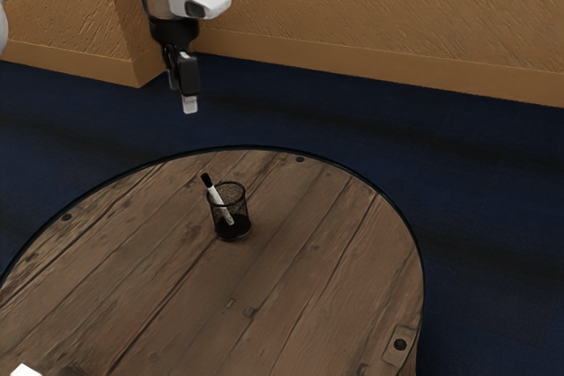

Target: Take the marker out of the pen holder and place it to the left of the pen holder.

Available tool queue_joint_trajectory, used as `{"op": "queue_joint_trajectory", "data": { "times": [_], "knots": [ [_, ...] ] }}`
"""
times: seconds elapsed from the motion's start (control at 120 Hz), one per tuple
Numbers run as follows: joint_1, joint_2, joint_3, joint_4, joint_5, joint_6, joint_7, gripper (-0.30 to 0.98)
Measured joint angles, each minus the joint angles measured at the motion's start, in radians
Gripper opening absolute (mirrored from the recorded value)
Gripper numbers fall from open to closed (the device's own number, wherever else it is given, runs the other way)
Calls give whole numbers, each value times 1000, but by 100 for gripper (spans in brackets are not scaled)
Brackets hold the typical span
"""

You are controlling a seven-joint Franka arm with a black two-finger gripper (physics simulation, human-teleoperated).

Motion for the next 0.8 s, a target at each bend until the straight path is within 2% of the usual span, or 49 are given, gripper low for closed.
{"op": "queue_joint_trajectory", "data": {
  "times": [0.2, 0.25, 0.317, 0.367, 0.417, 0.483, 0.567, 0.667, 0.8],
  "knots": [
    [43, 1, -4, 5, -42, -3, 92, 68],
    [74, -24, -81, 7, -51, -2, 174, 68],
    [48, 1, -224, -29, 22, 50, 301, 69],
    [21, 46, -264, -113, 89, 136, 392, 68],
    [57, 132, -278, -147, 146, 224, 477, 68],
    [93, 264, -279, -146, 211, 342, 580, 68],
    [113, 386, -250, -76, 255, 459, 702, 68],
    [125, 414, -164, -63, 277, 550, 835, 69],
    [140, 382, -95, -109, 281, 610, 983, 68]
  ]
}}
